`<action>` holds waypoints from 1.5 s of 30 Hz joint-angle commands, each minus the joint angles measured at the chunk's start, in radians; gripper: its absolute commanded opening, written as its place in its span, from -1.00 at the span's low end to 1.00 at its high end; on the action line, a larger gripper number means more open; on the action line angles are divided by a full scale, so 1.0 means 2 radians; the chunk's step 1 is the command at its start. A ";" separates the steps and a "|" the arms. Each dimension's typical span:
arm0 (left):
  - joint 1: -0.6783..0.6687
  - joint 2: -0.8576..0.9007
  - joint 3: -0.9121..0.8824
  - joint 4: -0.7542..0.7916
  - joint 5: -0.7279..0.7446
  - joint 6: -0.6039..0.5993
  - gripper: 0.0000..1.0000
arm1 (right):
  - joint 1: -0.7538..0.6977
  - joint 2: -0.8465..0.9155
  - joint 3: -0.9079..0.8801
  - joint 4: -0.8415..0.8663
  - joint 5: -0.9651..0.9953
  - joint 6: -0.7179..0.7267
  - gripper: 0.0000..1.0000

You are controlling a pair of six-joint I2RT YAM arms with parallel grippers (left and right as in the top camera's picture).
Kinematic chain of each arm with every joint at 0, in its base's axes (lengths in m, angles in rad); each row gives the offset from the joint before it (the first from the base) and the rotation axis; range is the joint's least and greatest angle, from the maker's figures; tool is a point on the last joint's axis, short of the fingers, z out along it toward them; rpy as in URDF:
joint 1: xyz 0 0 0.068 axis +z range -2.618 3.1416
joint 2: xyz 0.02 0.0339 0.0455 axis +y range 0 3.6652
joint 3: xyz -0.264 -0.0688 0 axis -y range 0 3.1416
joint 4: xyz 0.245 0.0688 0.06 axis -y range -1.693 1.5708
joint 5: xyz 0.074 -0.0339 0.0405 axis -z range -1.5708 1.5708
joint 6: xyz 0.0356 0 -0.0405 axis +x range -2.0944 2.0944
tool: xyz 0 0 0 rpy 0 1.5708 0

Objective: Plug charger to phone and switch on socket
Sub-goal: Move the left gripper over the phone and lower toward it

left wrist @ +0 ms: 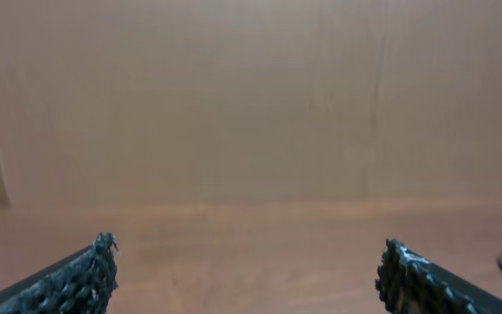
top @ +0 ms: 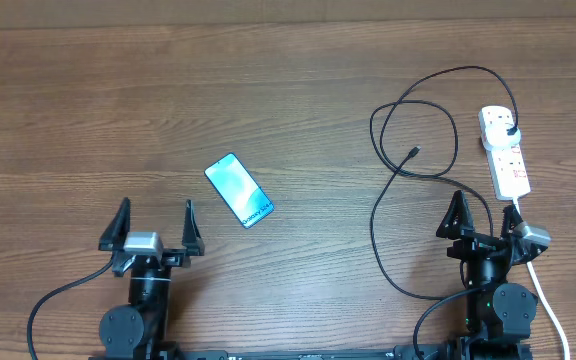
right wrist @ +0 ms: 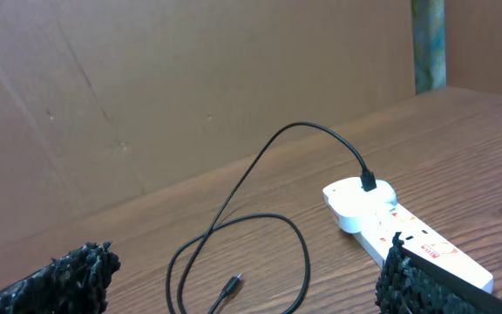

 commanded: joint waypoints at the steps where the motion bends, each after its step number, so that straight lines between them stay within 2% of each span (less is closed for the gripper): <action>1: 0.005 -0.003 -0.002 0.030 -0.021 0.016 0.99 | 0.001 -0.001 -0.005 0.002 0.002 -0.004 1.00; 9: 0.005 -0.003 0.044 0.022 -0.023 -0.010 0.99 | 0.001 -0.001 -0.005 0.002 0.002 -0.004 1.00; 15: 0.005 0.020 0.139 -0.077 -0.028 -0.010 0.99 | 0.001 -0.001 -0.005 0.002 0.002 -0.004 1.00; 21: 0.005 0.121 0.226 -0.111 -0.028 -0.040 0.98 | 0.001 -0.001 -0.005 0.002 0.002 -0.004 1.00; 25: 0.005 0.224 0.286 -0.113 -0.021 -0.118 1.00 | 0.001 -0.001 -0.005 0.002 0.002 -0.004 1.00; 29: 0.005 0.320 0.351 -0.137 0.022 -0.159 1.00 | 0.001 -0.001 -0.005 0.002 0.002 -0.004 1.00; 35: 0.005 0.457 0.467 -0.247 0.090 -0.222 1.00 | 0.001 -0.001 -0.005 0.002 0.002 -0.004 1.00; 39: 0.005 0.524 0.525 -0.297 0.152 -0.233 1.00 | 0.001 -0.001 -0.005 0.002 0.002 -0.004 1.00; 45: 0.005 0.568 0.560 -0.305 0.234 -0.235 1.00 | 0.001 -0.001 -0.005 0.002 0.002 -0.004 1.00</action>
